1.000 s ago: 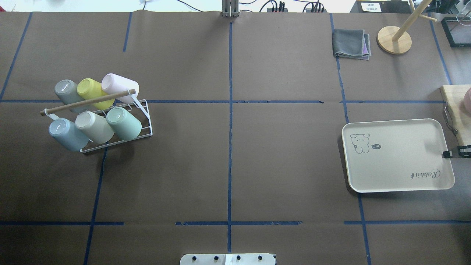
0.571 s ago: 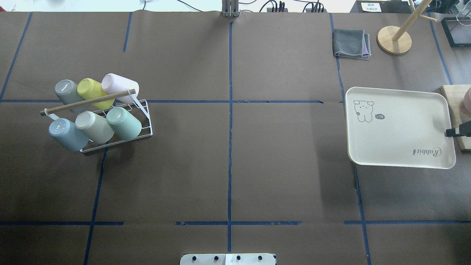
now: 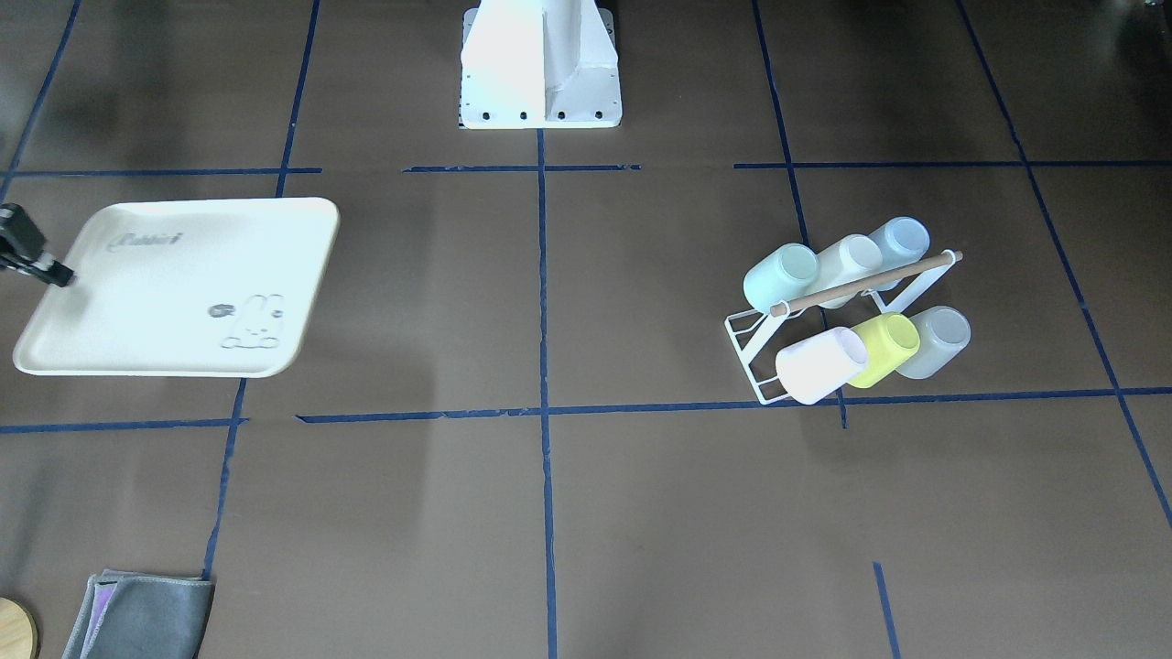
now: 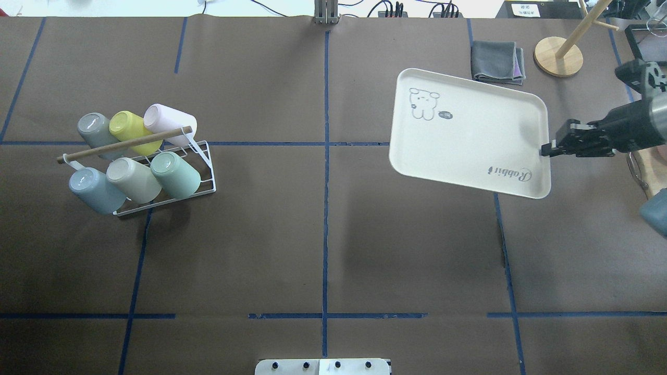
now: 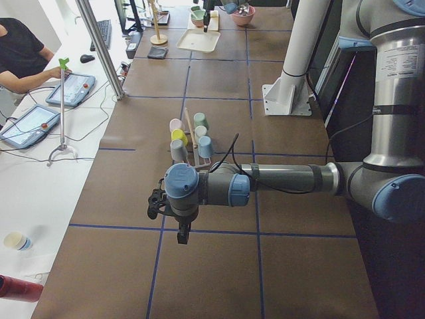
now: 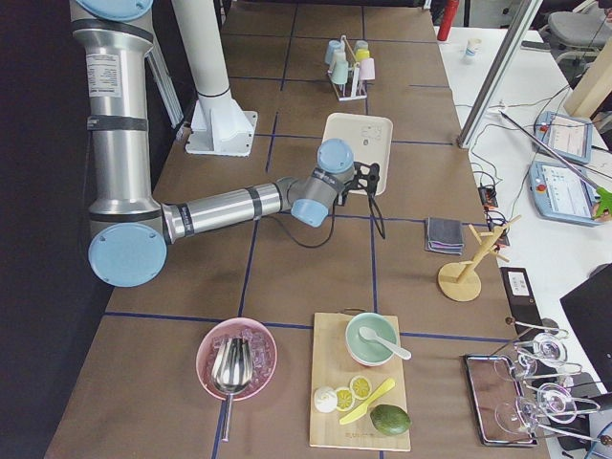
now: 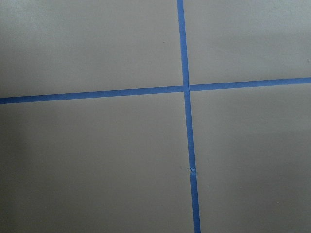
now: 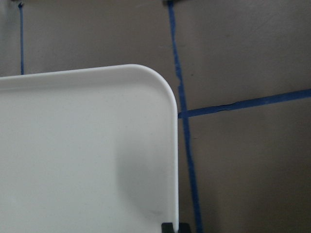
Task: Pick up and place green cup on tray
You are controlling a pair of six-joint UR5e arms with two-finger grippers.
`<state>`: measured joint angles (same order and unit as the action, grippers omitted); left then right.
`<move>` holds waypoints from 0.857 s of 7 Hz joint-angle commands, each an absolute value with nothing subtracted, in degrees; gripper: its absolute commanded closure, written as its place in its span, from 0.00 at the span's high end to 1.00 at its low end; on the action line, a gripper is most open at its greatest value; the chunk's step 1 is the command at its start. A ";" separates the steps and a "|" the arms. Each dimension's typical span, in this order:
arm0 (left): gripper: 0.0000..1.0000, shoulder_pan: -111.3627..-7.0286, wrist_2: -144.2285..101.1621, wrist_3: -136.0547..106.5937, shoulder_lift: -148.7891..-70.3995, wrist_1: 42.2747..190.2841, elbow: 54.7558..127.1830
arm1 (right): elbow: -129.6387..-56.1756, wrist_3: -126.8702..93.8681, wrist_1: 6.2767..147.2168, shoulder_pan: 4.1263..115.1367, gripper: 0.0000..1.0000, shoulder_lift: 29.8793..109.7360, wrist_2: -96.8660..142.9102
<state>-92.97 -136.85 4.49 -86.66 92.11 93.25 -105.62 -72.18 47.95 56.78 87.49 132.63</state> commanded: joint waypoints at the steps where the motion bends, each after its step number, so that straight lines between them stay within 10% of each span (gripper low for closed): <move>1: 1.00 -92.90 -136.85 4.48 -86.66 92.02 93.25 | -112.84 -73.74 56.25 41.56 0.00 86.05 116.87; 6: 1.00 -92.90 -136.85 4.48 -86.40 92.02 93.16 | -103.98 -73.65 65.57 29.19 0.00 69.78 107.14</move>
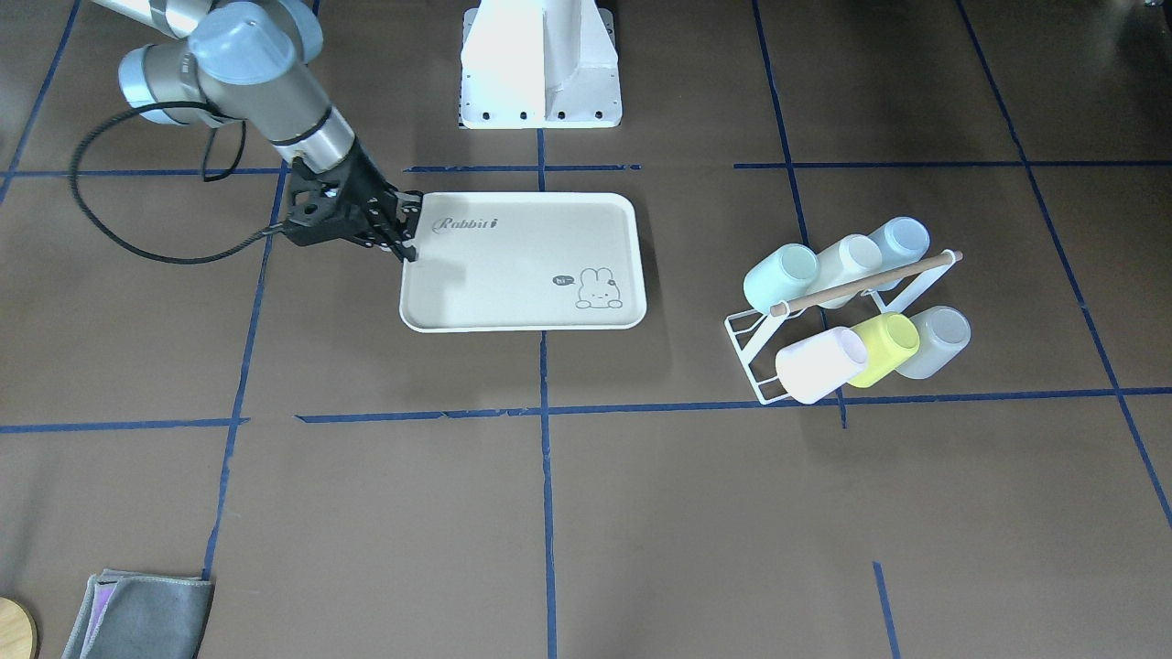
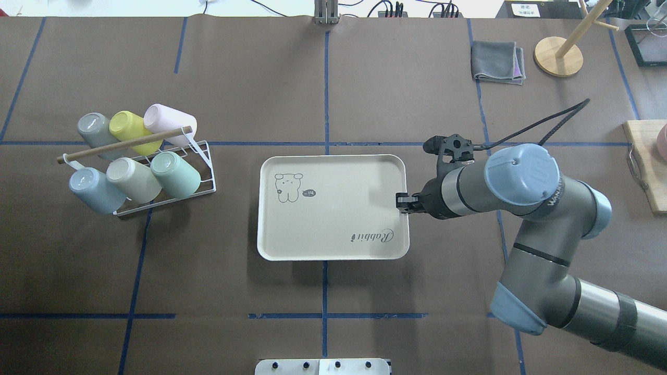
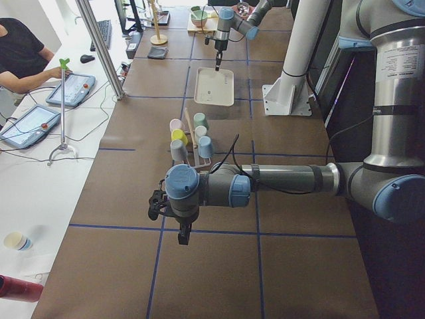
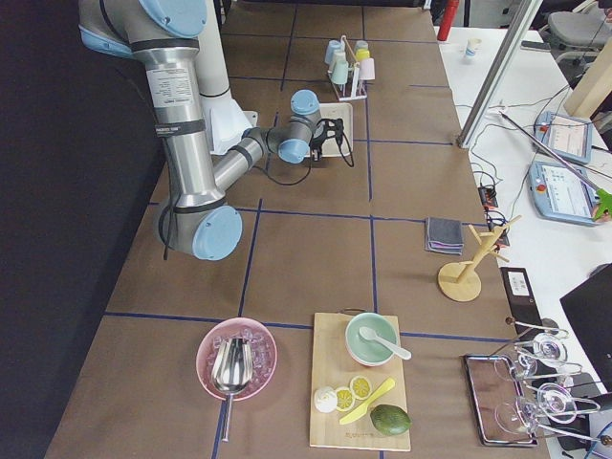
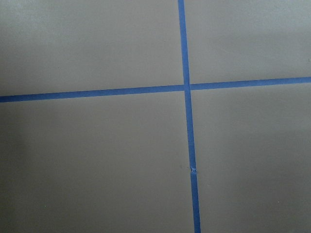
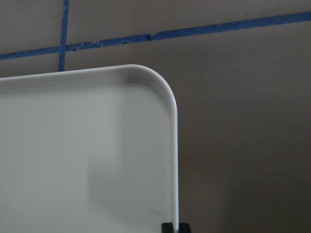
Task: Pick up and place green cup on tray
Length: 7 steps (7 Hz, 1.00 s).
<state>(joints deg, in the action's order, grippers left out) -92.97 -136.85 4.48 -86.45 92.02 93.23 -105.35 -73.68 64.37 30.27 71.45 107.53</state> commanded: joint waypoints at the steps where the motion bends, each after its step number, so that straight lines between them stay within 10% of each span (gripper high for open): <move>1: 1.00 -92.90 -136.85 4.48 -86.48 92.02 93.08 | -103.63 -73.65 65.57 29.09 0.00 69.44 107.31; 4: 1.00 -92.99 -136.85 4.48 -86.57 92.02 93.25 | -100.73 -73.65 65.39 29.00 0.03 67.59 107.23; 5: 1.00 -92.99 -136.93 4.48 -86.57 92.02 93.25 | -100.29 -73.74 65.22 29.09 0.65 67.33 107.14; 6: 1.00 -92.99 -136.85 4.48 -86.57 92.11 93.25 | -100.28 -73.74 64.95 29.27 1.00 67.24 107.14; 7: 1.00 -92.99 -136.93 4.83 -86.57 92.28 93.34 | -100.89 -73.74 64.95 29.70 1.00 67.24 107.14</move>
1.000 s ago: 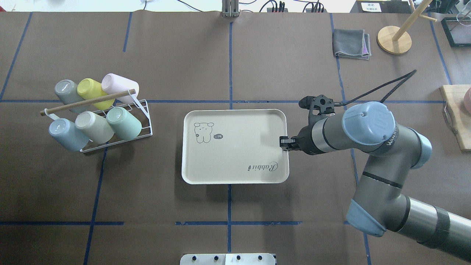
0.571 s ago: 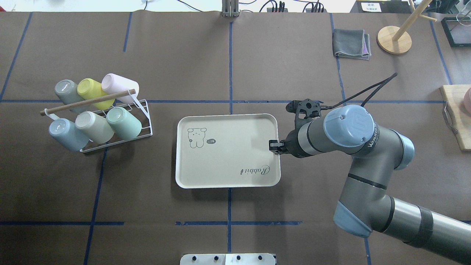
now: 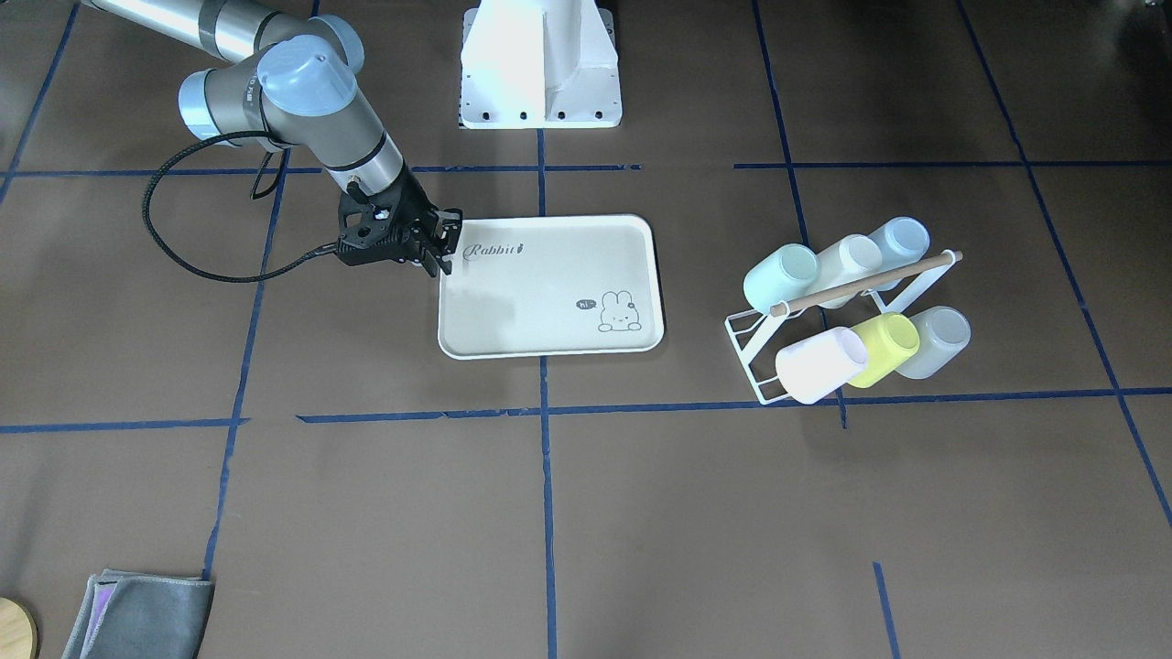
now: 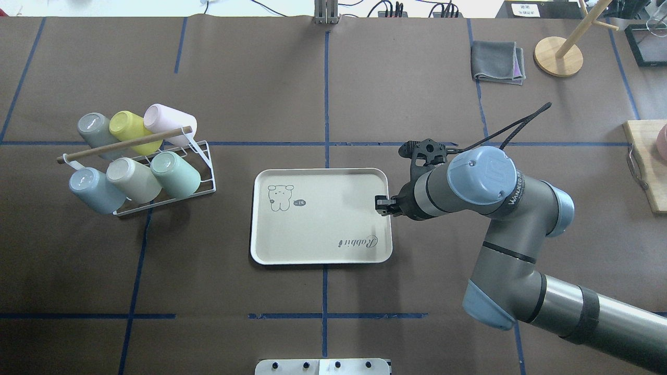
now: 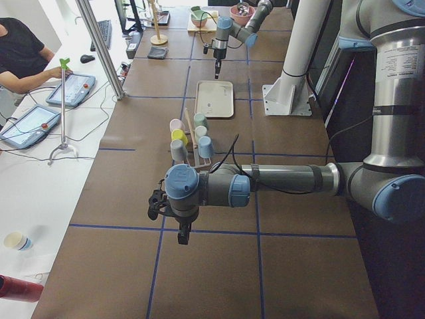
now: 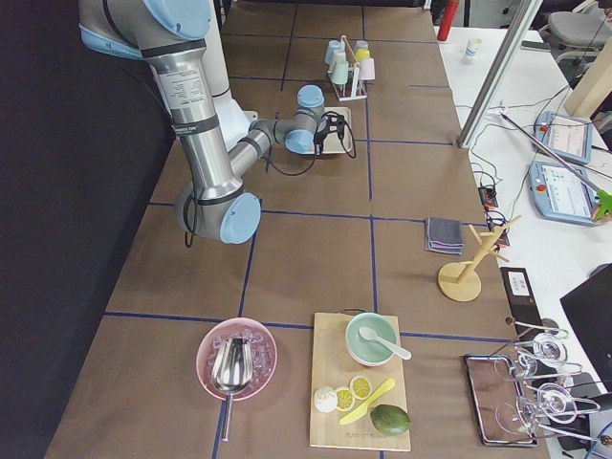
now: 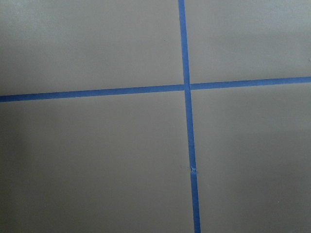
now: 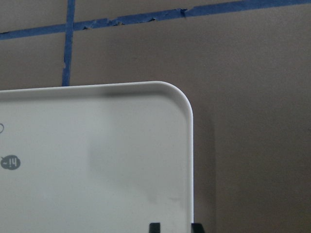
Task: Pick up and place green cup on tray
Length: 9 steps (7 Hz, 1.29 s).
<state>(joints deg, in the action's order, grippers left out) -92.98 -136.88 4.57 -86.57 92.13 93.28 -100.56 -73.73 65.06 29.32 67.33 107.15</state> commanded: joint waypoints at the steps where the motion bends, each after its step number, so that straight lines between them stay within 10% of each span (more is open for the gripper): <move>1: 1.00 -92.99 -136.93 5.01 -86.49 92.81 93.43 | -102.81 -73.74 65.82 31.19 1.00 67.24 107.66; 9: 1.00 -91.68 -132.74 5.01 -86.92 87.40 113.85 | -110.92 -33.99 96.77 59.38 1.00 72.66 122.85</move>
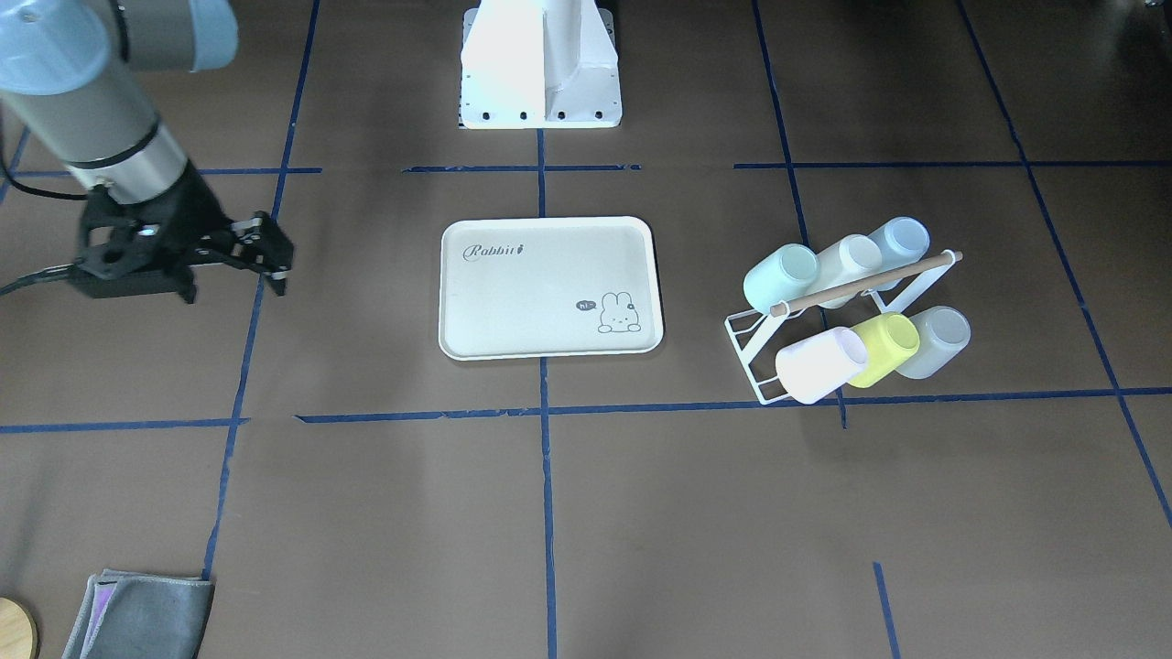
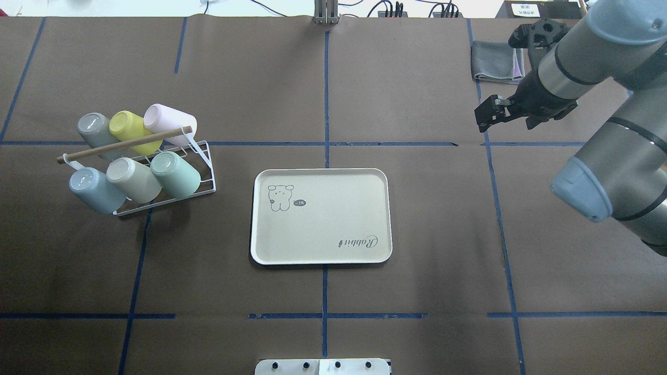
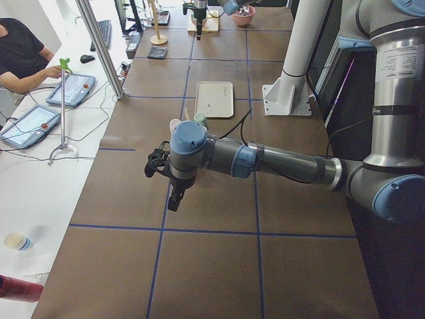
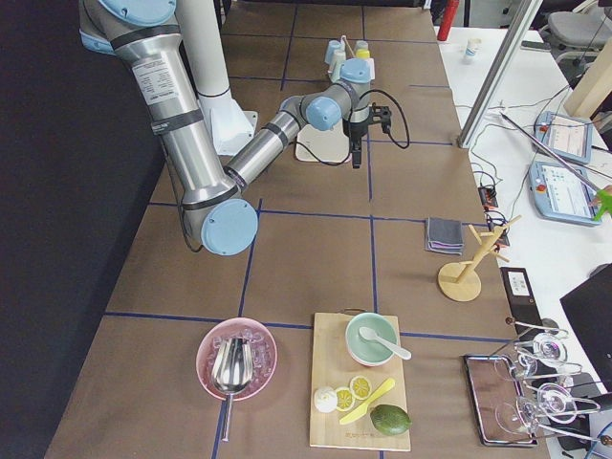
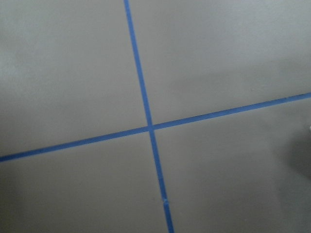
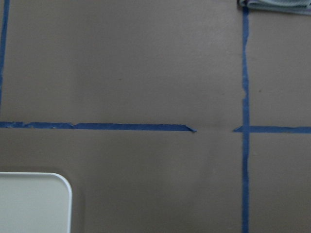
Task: Pick up and place green cup on tray
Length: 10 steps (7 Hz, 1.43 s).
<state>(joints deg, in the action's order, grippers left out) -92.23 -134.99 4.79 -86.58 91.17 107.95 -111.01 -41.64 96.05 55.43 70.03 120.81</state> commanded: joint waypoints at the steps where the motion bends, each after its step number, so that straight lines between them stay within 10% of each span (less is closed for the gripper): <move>1: 1.00 -88.02 -131.24 5.01 -87.01 84.67 119.65 | -110.83 -28.10 96.68 62.89 1.00 75.56 124.52; 4: 1.00 -75.28 -117.74 6.06 -87.01 81.41 134.87 | -110.48 -17.97 96.59 69.76 1.00 81.98 129.19; 10: 1.00 -44.45 -76.34 12.01 -105.20 55.75 140.52 | -109.34 -12.22 96.33 73.74 1.00 86.22 131.57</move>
